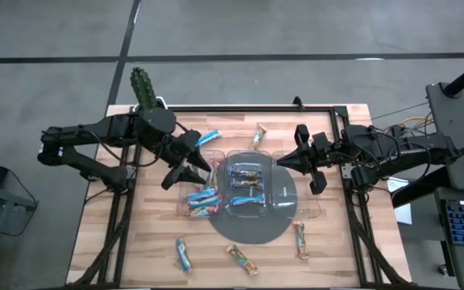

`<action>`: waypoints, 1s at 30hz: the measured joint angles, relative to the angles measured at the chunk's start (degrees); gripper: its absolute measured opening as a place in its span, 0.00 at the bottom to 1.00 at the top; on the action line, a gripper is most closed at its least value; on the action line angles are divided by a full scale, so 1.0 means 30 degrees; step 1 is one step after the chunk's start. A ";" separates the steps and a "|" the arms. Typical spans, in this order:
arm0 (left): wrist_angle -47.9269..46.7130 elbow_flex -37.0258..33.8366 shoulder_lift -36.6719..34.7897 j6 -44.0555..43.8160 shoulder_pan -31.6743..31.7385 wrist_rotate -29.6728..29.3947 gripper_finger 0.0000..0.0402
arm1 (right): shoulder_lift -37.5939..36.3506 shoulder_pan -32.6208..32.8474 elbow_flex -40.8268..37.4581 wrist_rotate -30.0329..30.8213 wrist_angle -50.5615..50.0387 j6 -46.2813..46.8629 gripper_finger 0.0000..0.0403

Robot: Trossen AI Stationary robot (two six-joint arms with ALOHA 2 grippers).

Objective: Pick and place Granola Bars by type
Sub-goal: Put the yellow granola bar into the right transparent bin

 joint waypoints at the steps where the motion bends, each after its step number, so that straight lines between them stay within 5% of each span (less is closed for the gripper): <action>1: 0.0002 0.0000 0.0000 0.0222 -0.0067 0.0221 0.49 | 0.0002 0.0000 0.0000 0.0000 0.0000 0.0000 0.02; 9: -0.0340 0.0194 -0.0051 0.1239 -0.1822 0.1512 0.49 | 0.0007 0.0000 0.0000 0.0000 -0.0007 0.0216 0.02; 22: -0.5984 0.0193 0.1072 0.2153 -0.6894 0.1642 0.49 | 0.0007 -0.0007 0.0000 0.0520 -0.0044 0.1002 0.02; 30: -0.8464 0.0005 0.3208 0.5119 -0.9421 -0.2655 0.49 | 0.0007 -0.0015 0.0000 0.1027 -0.0058 0.0998 0.02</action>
